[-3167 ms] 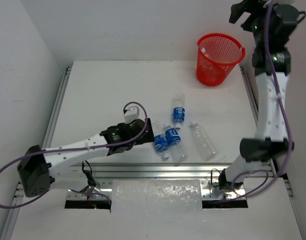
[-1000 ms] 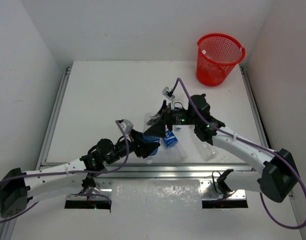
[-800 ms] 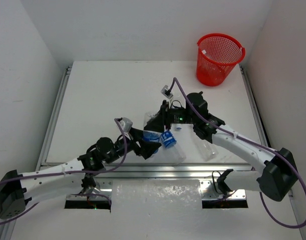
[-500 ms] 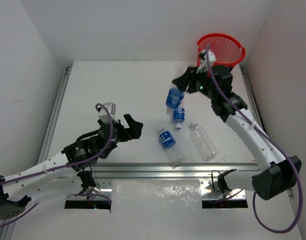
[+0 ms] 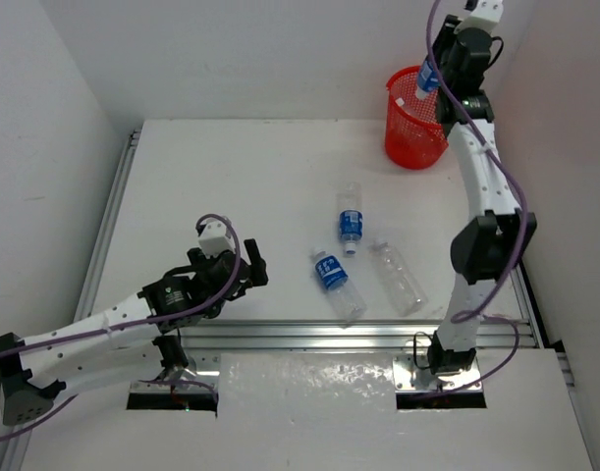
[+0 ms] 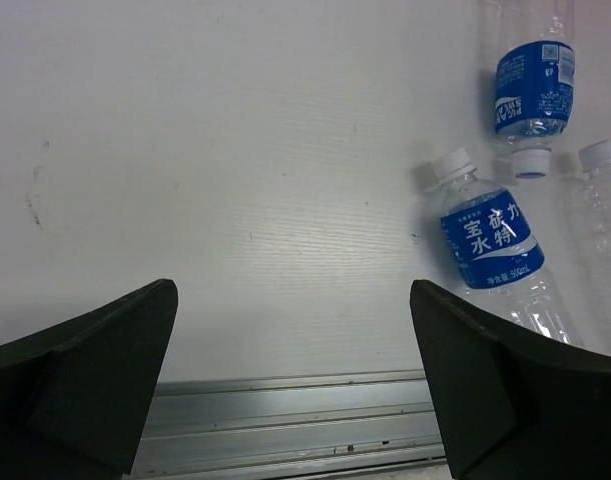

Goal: Put the plastic bottles in the bin

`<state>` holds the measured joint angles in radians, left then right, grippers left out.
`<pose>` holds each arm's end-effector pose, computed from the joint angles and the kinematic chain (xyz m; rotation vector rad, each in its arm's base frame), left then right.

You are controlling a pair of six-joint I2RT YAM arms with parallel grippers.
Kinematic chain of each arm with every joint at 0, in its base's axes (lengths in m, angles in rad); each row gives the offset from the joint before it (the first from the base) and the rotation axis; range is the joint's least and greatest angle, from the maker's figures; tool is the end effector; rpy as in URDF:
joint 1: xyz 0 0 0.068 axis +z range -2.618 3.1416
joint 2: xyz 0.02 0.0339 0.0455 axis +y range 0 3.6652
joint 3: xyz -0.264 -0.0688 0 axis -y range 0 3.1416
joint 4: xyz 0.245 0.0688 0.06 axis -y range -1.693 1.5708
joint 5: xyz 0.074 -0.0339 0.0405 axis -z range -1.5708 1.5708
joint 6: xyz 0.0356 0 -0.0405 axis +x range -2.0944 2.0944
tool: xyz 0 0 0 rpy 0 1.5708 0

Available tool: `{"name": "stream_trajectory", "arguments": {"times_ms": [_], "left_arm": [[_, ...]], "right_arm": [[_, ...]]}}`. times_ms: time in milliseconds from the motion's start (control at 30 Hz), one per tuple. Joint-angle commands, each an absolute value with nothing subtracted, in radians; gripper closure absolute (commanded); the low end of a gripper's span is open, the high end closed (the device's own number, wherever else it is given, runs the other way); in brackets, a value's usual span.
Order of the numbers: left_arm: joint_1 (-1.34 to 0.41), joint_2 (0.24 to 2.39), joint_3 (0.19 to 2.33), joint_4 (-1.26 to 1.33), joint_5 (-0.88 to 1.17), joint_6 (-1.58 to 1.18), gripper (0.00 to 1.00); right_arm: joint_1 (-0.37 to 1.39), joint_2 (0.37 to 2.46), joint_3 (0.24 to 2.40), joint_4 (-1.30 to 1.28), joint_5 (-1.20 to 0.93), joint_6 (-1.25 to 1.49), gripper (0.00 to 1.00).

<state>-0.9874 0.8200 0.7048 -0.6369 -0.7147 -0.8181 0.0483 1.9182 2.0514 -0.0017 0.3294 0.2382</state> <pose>0.1097 -0.1239 0.2690 -0.1610 2.1153 -0.2289 0.4515 0.0103 0.4679 0.4030 1.3891 -0.0023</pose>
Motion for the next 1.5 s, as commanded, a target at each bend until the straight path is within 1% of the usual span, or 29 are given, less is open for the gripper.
{"name": "stream_trajectory", "arguments": {"times_ms": [0,67,133,167,233,267,333,367,400,433,633,700,733,800,833,867,900,933,967,1033,1067,1100,1133,1167,1233,1400,1467], "left_arm": [[-0.991,0.818,0.712,-0.617,-0.741,-0.830,0.00],[-0.989,0.818,0.689,-0.585,-0.730,-0.816,0.00],[-0.989,0.828,0.678,-0.574,-0.733,-0.816,0.00],[-0.989,0.833,0.678,-0.574,-0.739,-0.818,0.00],[-0.988,0.853,0.693,-0.589,-0.752,-0.825,0.00],[-0.988,0.859,0.699,-0.594,-0.750,-0.830,0.00],[-0.988,0.882,0.725,-0.595,-0.735,-0.830,0.00],[-0.988,0.891,0.735,-0.594,-0.726,-0.834,0.00],[-0.988,0.911,0.753,-0.583,-0.698,-0.836,0.00],[-0.988,0.920,0.758,-0.571,-0.681,-0.833,0.00],[-0.988,1.046,0.785,-0.468,-0.560,-0.860,0.00],[-0.989,1.127,0.782,-0.424,-0.522,-0.897,0.00],[-0.989,1.149,0.782,-0.391,-0.485,-0.905,0.00],[-0.989,1.202,0.796,-0.315,-0.453,-0.954,0.00],[-0.991,1.263,0.830,-0.298,-0.434,-1.006,0.00],[-0.991,1.299,0.854,-0.304,-0.430,-1.006,0.00],[-0.994,1.333,0.918,-0.320,-0.426,-1.066,0.00],[-0.994,1.401,0.957,-0.348,-0.428,-1.103,0.00],[-0.999,1.437,0.992,-0.415,-0.443,-1.176,0.00],[-1.002,1.535,1.093,-0.463,-0.440,-1.227,0.00],[-1.008,1.570,1.127,-0.512,-0.430,-1.245,0.00],[-1.014,1.603,1.162,-0.535,-0.426,-1.271,0.00],[-1.032,1.668,1.236,-0.596,-0.428,-1.284,0.00],[-1.040,1.733,1.309,-0.636,-0.431,-1.310,0.00],[-1.063,1.791,1.370,-0.725,-0.449,-1.341,0.00],[-1.097,1.948,1.471,-0.781,-0.390,-1.403,0.00],[-1.121,1.974,1.488,-0.796,-0.399,-1.434,0.01]], "right_arm": [[0.057,2.075,2.179,0.092,0.402,0.108,1.00],[0.045,2.129,2.261,0.097,0.394,0.104,1.00],[0.029,2.192,2.327,0.048,0.377,0.133,1.00],[0.028,2.198,2.327,0.035,0.370,0.141,0.89],[0.017,2.186,2.278,0.041,0.362,0.166,0.55],[0.014,2.178,2.267,0.041,0.350,0.170,0.46],[0.012,2.178,2.287,0.009,0.342,0.173,0.33],[0.012,2.181,2.301,0.003,0.342,0.172,0.15],[0.012,2.183,2.333,-0.038,0.345,0.170,0.05],[0.014,2.180,2.345,-0.050,0.345,0.172,0.01],[0.012,2.080,2.356,-0.104,0.319,0.204,0.01],[0.012,2.053,2.387,-0.170,0.311,0.216,0.01],[0.012,2.033,2.385,-0.242,0.301,0.233,0.01],[0.018,1.968,2.298,-0.297,0.253,0.313,0.01],[0.035,1.880,2.186,-0.337,0.179,0.348,0.01],[0.049,1.834,2.124,-0.354,0.160,0.356,0.01],[0.069,1.788,2.070,-0.374,0.147,0.351,0.01],[0.090,1.743,2.013,-0.430,0.156,0.341,0.01],[0.133,1.664,1.908,-0.457,0.169,0.327,0.01],[0.166,1.574,1.772,-0.486,0.187,0.325,0.01],[0.175,1.475,1.615,-0.476,0.163,0.345,0.01],[0.176,1.424,1.536,-0.454,0.144,0.353,0.01],[0.178,1.334,1.397,-0.409,0.124,0.376,0.01],[0.178,1.300,1.343,-0.394,0.120,0.383,0.01],[0.181,1.252,1.252,-0.382,0.107,0.393,0.01],[0.181,1.195,1.186,-0.410,0.095,0.400,0.01],[0.181,1.183,1.177,-0.411,0.087,0.402,0.01]]}}
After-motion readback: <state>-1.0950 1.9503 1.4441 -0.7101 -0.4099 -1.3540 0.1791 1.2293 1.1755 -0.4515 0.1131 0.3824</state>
